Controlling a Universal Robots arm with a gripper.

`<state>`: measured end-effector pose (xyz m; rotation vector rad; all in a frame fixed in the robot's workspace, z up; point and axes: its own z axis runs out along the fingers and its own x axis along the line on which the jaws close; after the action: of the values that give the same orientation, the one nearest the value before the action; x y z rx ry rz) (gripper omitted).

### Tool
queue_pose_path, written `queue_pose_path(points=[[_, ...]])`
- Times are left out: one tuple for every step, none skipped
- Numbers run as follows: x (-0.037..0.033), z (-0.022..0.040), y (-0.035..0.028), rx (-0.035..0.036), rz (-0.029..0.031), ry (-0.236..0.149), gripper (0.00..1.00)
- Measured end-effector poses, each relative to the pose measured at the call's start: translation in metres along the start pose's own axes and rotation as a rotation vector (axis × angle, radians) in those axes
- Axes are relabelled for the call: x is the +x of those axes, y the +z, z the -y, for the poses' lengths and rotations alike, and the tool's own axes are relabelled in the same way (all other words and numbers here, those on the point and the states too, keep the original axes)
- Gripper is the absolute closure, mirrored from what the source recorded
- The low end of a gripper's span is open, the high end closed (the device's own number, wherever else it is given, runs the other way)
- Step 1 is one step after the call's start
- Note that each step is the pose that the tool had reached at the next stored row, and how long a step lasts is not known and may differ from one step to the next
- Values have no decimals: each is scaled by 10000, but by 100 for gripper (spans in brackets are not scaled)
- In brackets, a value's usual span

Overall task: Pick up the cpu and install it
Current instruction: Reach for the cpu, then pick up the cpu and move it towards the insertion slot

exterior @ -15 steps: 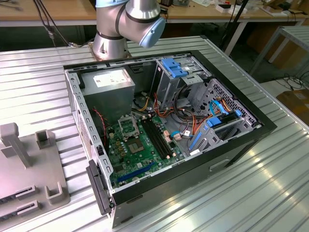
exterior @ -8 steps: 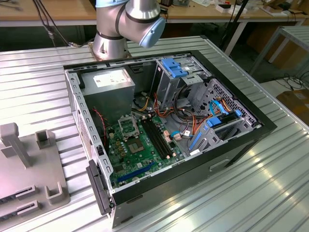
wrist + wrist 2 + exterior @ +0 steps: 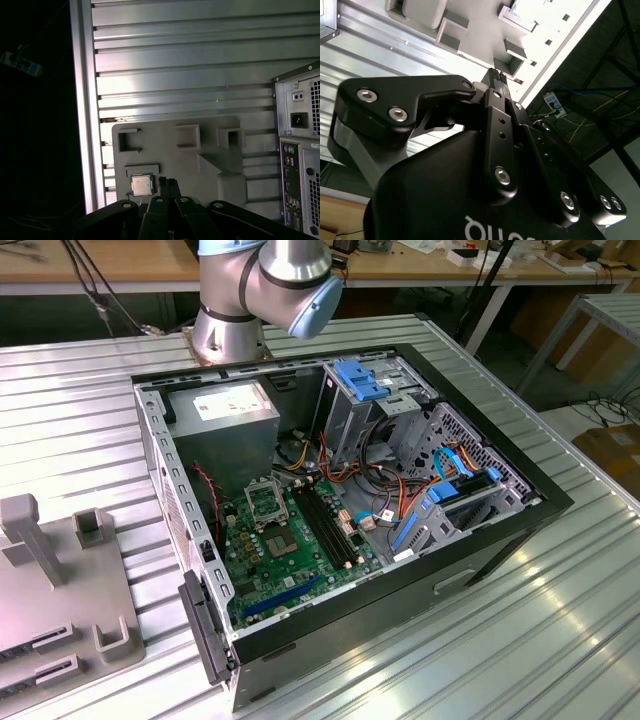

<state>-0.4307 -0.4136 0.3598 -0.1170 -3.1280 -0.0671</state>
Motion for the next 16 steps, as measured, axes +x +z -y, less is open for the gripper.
queue_pose_path(points=[[23, 9, 0, 1, -1, 1, 89], [40, 15, 2, 0, 1, 0, 89], [74, 31, 3, 0, 0, 0, 89], [98, 45, 3, 0, -1, -1, 89], [128, 61, 4, 1, 0, -2, 89], [160, 78, 6, 0, 0, -1, 89], [177, 90, 7, 0, 0, -1, 89], [187, 97, 8, 0, 0, 0, 89], [197, 104, 9, 0, 0, 1, 89], [207, 112, 9, 0, -1, 1, 89], [220, 121, 10, 1, -1, 0, 89], [237, 130, 11, 0, 0, -2, 89], [252, 135, 12, 0, 0, -1, 89], [256, 136, 12, 1, -1, -2, 89], [256, 136, 12, 0, 0, -2, 89], [267, 137, 12, 0, -1, 0, 89]])
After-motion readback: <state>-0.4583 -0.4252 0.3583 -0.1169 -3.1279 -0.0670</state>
